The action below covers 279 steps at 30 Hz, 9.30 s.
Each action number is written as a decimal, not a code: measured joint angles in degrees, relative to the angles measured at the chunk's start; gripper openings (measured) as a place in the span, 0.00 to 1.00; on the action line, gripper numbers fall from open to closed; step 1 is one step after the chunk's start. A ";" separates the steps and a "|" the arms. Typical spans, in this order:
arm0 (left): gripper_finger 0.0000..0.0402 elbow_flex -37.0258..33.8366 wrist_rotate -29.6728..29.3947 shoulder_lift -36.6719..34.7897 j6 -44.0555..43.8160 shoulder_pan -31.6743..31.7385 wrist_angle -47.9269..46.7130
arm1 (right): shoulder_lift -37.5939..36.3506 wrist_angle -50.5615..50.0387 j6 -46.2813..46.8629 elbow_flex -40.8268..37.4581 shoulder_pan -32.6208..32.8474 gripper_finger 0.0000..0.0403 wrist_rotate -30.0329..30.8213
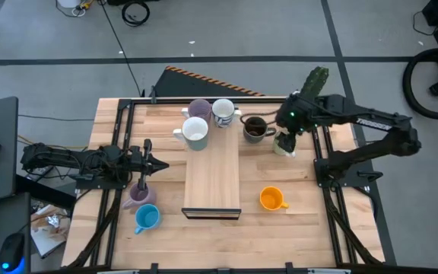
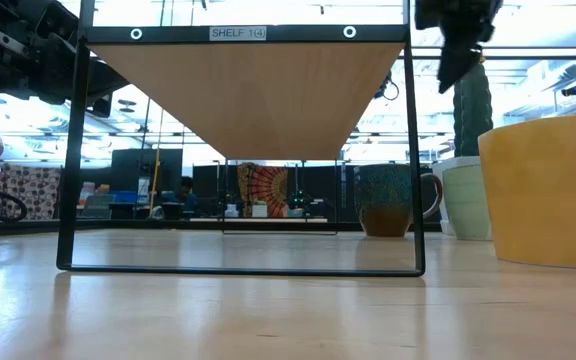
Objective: Place coffee mugs
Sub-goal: Put the green mug on the shelf
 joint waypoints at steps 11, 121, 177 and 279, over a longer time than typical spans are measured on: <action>0.06 0.00 0.00 0.00 0.00 0.00 0.00 | -1.19 6.16 0.37 -8.78 5.73 0.67 1.53; 0.06 0.00 0.00 0.02 0.00 0.00 -0.02 | 1.41 -1.00 12.91 -17.42 -0.61 0.16 -7.45; 0.06 0.00 -0.02 0.00 0.00 0.02 0.00 | 37.43 -8.36 -11.10 32.95 9.80 0.17 -2.76; 0.06 -0.01 -0.01 0.01 0.00 0.00 0.00 | 31.86 -7.59 -9.88 28.47 7.06 0.60 0.03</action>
